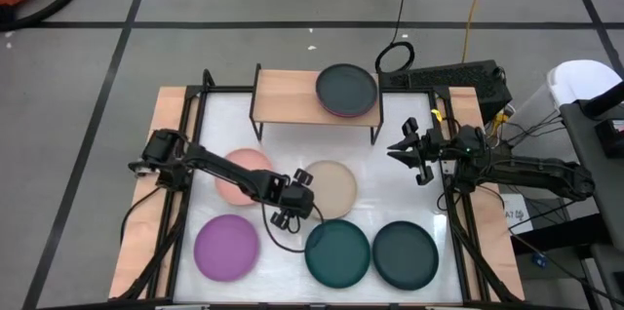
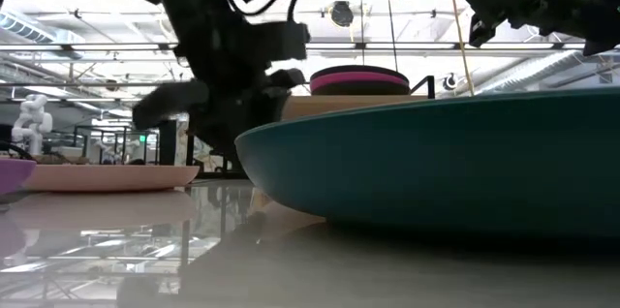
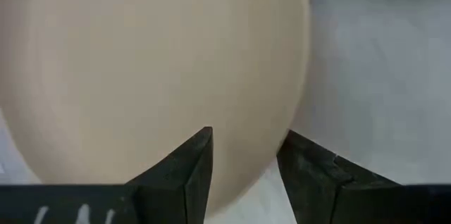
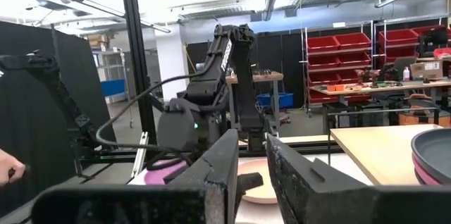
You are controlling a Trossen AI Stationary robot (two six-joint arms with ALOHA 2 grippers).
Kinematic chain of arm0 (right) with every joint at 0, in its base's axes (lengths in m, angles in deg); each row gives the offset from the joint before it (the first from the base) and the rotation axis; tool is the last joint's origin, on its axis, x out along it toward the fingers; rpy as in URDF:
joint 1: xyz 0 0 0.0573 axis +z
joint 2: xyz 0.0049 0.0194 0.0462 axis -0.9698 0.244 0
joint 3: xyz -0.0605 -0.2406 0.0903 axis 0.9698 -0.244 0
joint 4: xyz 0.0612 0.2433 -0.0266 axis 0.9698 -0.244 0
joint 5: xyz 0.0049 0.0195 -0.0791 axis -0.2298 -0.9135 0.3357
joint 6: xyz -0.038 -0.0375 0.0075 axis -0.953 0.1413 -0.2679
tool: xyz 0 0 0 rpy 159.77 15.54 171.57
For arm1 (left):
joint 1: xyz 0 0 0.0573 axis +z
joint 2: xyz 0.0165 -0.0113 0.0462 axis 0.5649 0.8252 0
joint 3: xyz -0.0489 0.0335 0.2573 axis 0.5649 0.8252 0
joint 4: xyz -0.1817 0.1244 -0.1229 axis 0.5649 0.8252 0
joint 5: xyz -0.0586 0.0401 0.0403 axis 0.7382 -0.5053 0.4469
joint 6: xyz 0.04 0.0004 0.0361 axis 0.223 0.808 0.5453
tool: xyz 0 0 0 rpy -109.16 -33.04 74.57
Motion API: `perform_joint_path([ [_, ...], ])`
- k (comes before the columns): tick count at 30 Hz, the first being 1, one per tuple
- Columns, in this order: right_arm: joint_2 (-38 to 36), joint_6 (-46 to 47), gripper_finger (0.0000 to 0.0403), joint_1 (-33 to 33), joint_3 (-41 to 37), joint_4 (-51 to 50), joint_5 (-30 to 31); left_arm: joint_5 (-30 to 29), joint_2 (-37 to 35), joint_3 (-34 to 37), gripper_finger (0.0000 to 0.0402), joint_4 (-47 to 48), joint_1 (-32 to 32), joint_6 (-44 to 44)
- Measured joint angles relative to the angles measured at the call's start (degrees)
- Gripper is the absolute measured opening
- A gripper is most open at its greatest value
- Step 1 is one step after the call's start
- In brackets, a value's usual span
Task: Place and stack plates onto a shelf
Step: Stack the brown plate on top of the black plate on the shelf
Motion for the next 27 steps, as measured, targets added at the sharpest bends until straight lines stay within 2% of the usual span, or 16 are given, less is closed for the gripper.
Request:
perform_joint_path([
  [3,0.0,0.7,0.0059,0.0,0.0,-0.3,0.0,1.9,1.3,0.0,0.015,-0.4,1.1,0.3],
  [7,0.0,0.9,0.0059,0.0,0.0,-0.8,0.0,3.6,2.5,-0.1,0.0098,-1.4,1.8,1.4],
  [12,0.0,0.6,0.0059,0.0,0.0,-1.0,0.0,-2.4,0.3,-0.2,0.0018,-1.0,1.4,5.1],
  [19,0.0,-0.1,0.0059,0.0,0.0,-1.0,0.1,-11.8,-10.3,-4.7,0.0012,-0.4,1.8,11.9],
  [23,0.0,-0.6,0.0059,0.0,0.0,-1.0,0.1,-12.8,-15.6,-9.1,0.0012,-1.0,4.3,18.7],
  [27,0.0,-0.6,0.0059,0.0,0.0,-0.6,0.4,-11.9,-17.7,-16.0,0.0012,-2.4,10.3,31.0],
])
